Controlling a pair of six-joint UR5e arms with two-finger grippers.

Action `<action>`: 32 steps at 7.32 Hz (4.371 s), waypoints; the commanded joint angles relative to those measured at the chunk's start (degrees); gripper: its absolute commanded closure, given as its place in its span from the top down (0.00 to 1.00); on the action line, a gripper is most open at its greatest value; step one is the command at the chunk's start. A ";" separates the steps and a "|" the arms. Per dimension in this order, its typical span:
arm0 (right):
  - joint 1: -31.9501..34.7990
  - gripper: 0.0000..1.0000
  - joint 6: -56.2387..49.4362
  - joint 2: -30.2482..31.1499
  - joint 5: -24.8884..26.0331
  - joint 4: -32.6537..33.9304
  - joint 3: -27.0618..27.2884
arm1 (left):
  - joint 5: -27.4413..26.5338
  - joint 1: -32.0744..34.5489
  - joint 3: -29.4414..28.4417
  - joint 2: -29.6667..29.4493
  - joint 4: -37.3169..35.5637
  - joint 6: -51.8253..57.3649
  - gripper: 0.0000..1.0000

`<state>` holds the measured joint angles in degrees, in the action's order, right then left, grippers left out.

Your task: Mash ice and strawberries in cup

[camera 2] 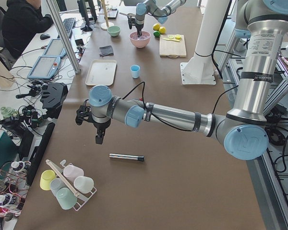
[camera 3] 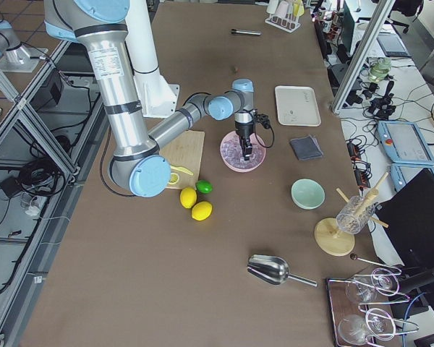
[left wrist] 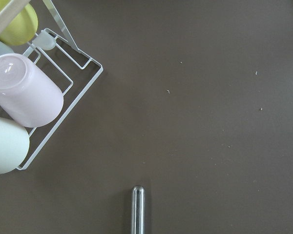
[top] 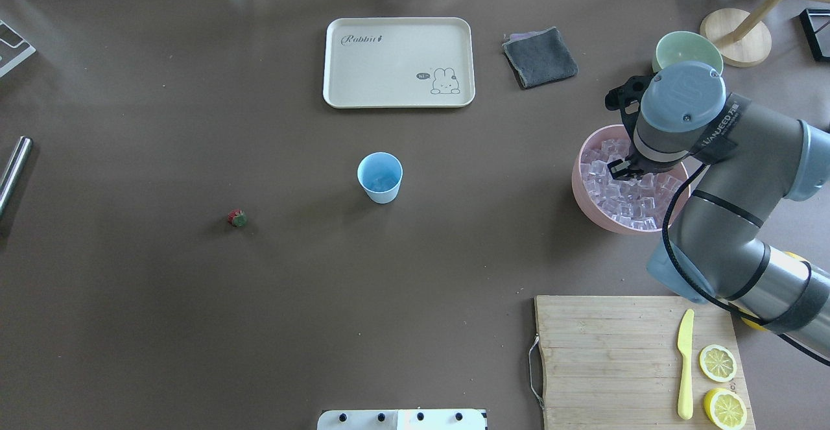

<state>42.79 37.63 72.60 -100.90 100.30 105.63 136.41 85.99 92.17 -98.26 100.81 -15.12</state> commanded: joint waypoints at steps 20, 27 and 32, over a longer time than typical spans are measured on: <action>-5.18 0.25 -8.98 -3.96 11.16 11.06 -2.80 | 0.00 -0.56 0.03 -0.27 0.09 -0.70 0.98; -2.97 0.22 1.33 -14.21 2.74 17.39 4.24 | 0.00 -0.56 -0.15 -0.27 0.00 -0.70 0.98; -12.98 0.22 24.56 -34.00 2.20 9.63 -9.53 | -0.26 -0.56 -0.15 -0.27 0.00 -2.01 0.98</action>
<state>32.20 57.57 42.69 -98.88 114.93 101.15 136.27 85.43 92.00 -98.53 100.81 -16.34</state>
